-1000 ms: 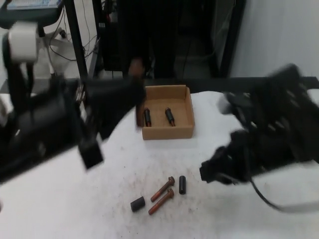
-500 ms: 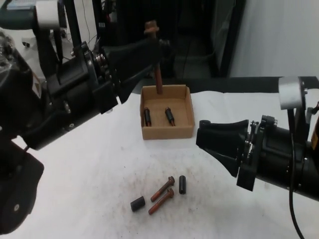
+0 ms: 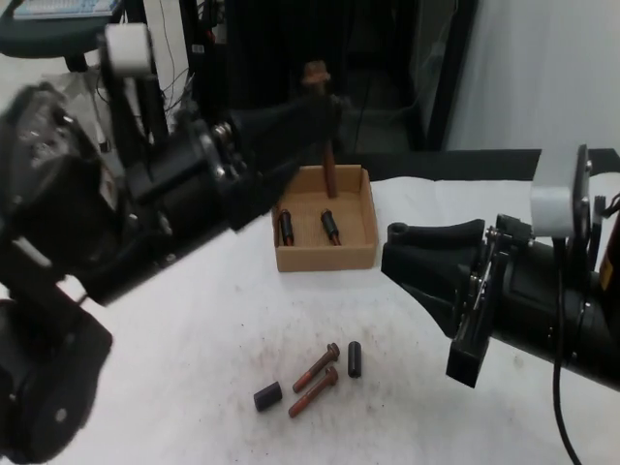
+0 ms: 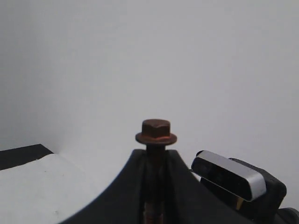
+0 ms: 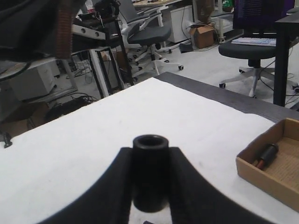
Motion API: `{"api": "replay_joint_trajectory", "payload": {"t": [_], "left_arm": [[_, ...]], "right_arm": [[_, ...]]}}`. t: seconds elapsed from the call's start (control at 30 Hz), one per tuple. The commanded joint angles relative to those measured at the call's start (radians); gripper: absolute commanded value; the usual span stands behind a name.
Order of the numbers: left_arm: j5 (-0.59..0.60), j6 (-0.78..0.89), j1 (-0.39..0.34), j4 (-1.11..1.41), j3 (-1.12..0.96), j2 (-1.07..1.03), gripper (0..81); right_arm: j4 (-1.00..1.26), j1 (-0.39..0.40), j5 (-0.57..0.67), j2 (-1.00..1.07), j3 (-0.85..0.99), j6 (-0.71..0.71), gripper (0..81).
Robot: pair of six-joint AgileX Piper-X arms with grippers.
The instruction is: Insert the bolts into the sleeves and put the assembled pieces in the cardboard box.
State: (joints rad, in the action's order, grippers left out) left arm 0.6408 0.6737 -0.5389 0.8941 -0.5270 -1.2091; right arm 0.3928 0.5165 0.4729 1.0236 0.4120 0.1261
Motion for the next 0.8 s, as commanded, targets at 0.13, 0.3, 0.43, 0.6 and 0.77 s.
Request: {"api": "replay_joint_trajectory", "payload": {"t": [0.13,0.3,0.43,0.6,0.77], "left_arm": [[-0.029,-0.115,-0.084,0.053,-0.032,-0.067,0.3],[-0.019,-0.167,-0.083,0.053,-0.069,-0.086,0.3],[-0.019,-0.185,-0.083,0.053,-0.086,-0.103,0.3],[-0.019,-0.185,-0.083,0.053,-0.086,-0.134,0.3],[-0.019,-0.204,-0.083,0.053,-0.089,-0.155,0.3]], "right_arm": [[0.016,0.038,-0.037,0.023,0.003,-0.059,0.8],[0.016,0.044,-0.055,0.023,0.003,-0.059,0.8],[0.016,0.044,-0.040,0.023,0.003,-0.059,0.8],[0.046,0.044,-0.040,0.023,0.004,-0.080,0.8],[0.111,0.044,-0.018,0.023,0.004,-0.065,0.8]]}}
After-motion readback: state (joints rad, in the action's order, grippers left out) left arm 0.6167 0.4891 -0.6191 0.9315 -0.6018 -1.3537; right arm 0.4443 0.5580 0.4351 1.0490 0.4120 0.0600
